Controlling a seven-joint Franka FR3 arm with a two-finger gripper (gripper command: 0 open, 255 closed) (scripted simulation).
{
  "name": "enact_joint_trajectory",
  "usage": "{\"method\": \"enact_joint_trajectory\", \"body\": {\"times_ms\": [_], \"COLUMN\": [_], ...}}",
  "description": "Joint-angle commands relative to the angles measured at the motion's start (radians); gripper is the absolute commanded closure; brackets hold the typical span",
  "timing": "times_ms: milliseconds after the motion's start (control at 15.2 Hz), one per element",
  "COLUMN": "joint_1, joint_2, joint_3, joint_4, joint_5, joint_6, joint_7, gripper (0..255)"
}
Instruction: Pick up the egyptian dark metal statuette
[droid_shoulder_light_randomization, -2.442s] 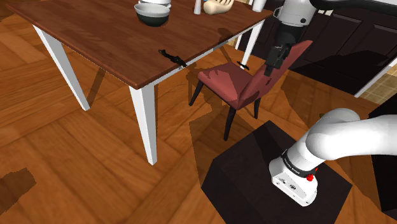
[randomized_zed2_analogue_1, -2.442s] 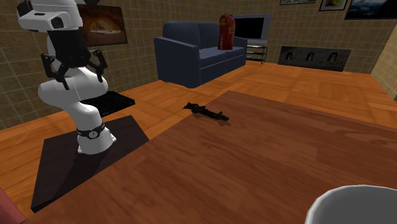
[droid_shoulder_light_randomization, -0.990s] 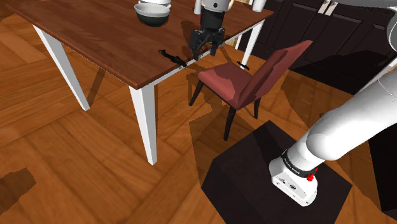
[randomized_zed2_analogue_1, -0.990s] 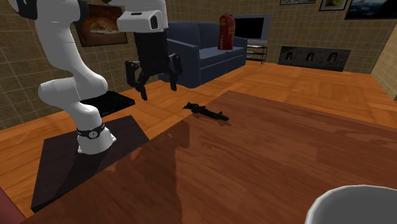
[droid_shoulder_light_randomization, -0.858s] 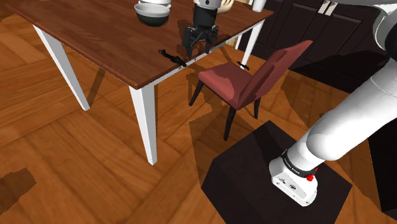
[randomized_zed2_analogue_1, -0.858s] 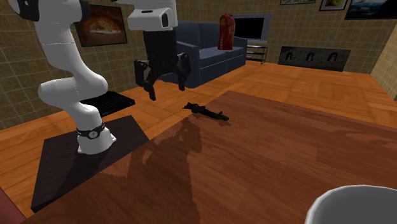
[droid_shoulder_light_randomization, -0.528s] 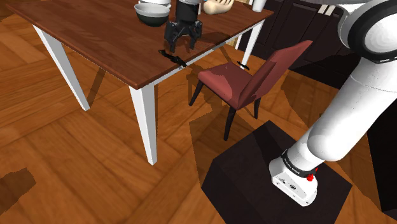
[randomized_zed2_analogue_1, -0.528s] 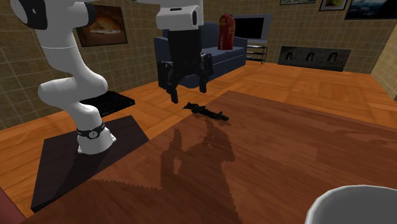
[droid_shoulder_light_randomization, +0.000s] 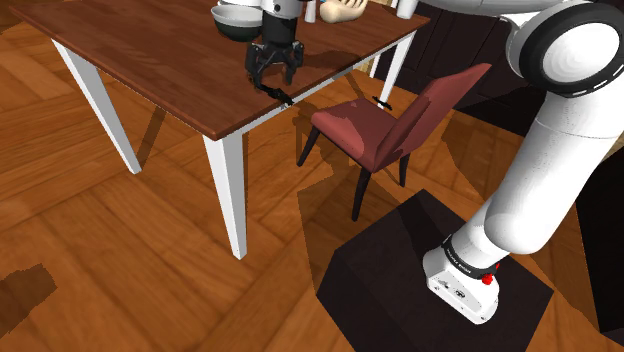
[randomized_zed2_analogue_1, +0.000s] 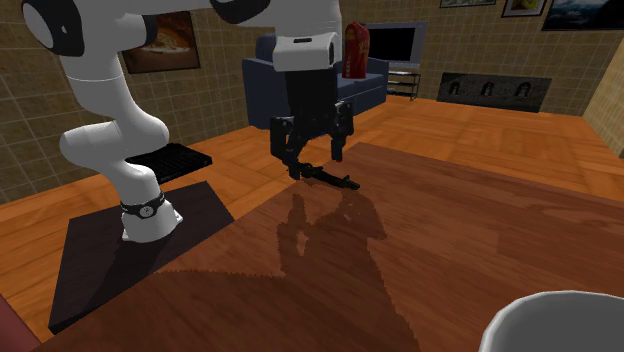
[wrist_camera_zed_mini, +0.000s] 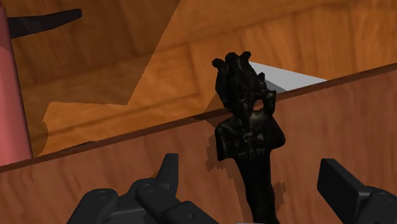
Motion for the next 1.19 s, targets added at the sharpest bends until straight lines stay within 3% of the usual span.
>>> {"method": "enact_joint_trajectory", "body": {"times_ms": [0, 132, 198, 792, 1122], "joint_1": [-0.001, -0.002, 0.0, -0.002, 0.004], "joint_2": [-0.001, -0.001, 0.003, -0.001, 0.007], "joint_3": [-0.001, -0.001, 0.0, -0.001, 0.001], "joint_4": [-0.028, -0.037, -0.029, -0.037, 0.042], "joint_5": [0.0, 0.0, -0.001, 0.0, -0.003], "joint_6": [0.028, 0.036, 0.032, 0.036, -0.034], "joint_7": [0.0, 0.0, 0.001, 0.0, 0.002], "gripper": [0, 0, 255, 255, 255]}}
